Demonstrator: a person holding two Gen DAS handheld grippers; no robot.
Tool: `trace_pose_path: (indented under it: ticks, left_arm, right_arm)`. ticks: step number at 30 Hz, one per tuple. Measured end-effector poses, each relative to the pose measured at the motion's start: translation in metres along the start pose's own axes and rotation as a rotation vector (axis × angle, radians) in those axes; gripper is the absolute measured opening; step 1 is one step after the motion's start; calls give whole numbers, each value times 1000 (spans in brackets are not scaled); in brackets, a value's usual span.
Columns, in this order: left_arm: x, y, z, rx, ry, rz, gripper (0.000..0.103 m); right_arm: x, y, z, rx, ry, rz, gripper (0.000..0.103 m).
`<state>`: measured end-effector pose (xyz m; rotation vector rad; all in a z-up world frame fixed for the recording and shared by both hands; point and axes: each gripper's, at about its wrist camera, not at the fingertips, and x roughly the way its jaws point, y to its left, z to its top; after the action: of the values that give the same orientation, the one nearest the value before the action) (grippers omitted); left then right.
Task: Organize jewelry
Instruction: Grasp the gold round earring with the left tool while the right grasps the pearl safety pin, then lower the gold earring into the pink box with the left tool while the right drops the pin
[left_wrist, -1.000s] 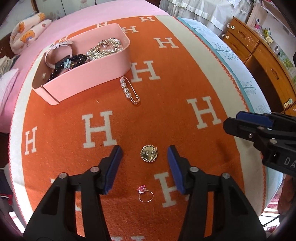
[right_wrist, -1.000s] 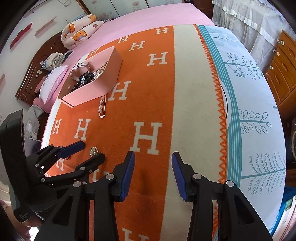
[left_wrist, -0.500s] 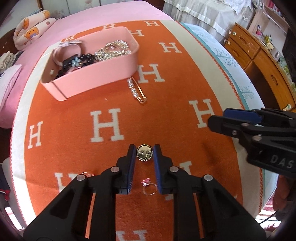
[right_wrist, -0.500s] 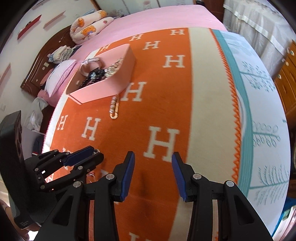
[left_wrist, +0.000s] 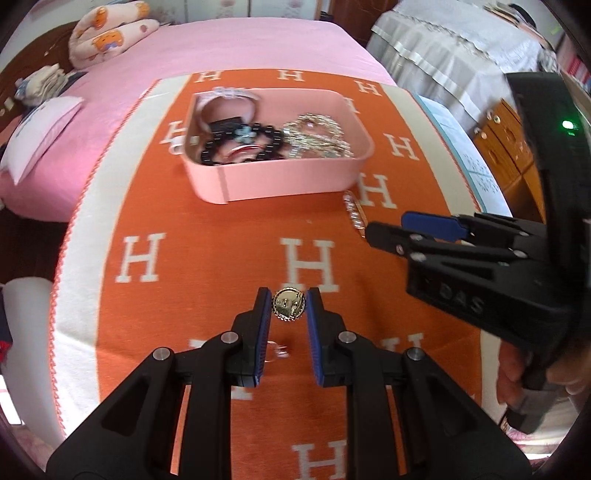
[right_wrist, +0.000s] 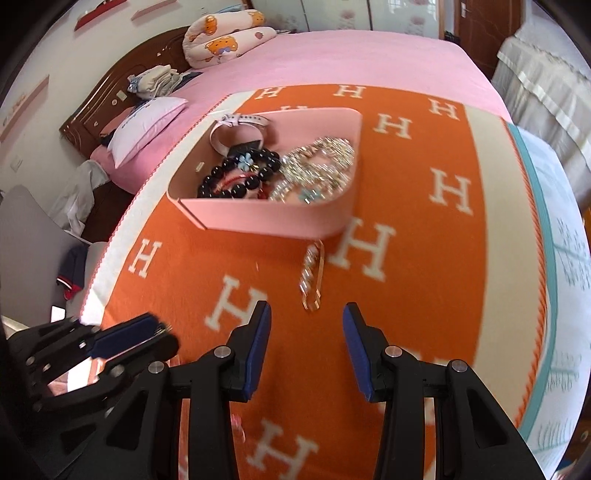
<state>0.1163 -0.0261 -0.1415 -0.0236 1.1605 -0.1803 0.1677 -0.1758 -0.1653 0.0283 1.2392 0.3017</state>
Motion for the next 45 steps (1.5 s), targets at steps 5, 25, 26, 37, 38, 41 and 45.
trace_pose_path:
  ticks: [5, 25, 26, 37, 38, 41, 45]
  left_arm:
    - [-2, 24, -2, -45, 6, 7, 16]
    - [-9, 45, 30, -36, 7, -44, 16]
    - [-10, 44, 35, -32, 6, -47, 16]
    - [-48, 35, 115, 44, -78, -75, 16]
    - [-50, 34, 123, 51, -88, -76, 16]
    - [-52, 31, 151, 77, -105, -74, 16]
    - [-45, 29, 176, 98, -101, -66, 16]
  right_arm:
    - [22, 12, 16, -32, 8, -43, 38]
    - [14, -16, 11, 202, 28, 80, 7]
    - [8, -17, 11, 217, 20, 92, 7]
    - [-76, -5, 60, 243, -146, 144, 7]
    - [-81, -4, 68, 237, -162, 144, 7]
    - [-92, 0, 93, 211, -208, 122, 7]
    - [-89, 5, 121, 183, -220, 93, 7]
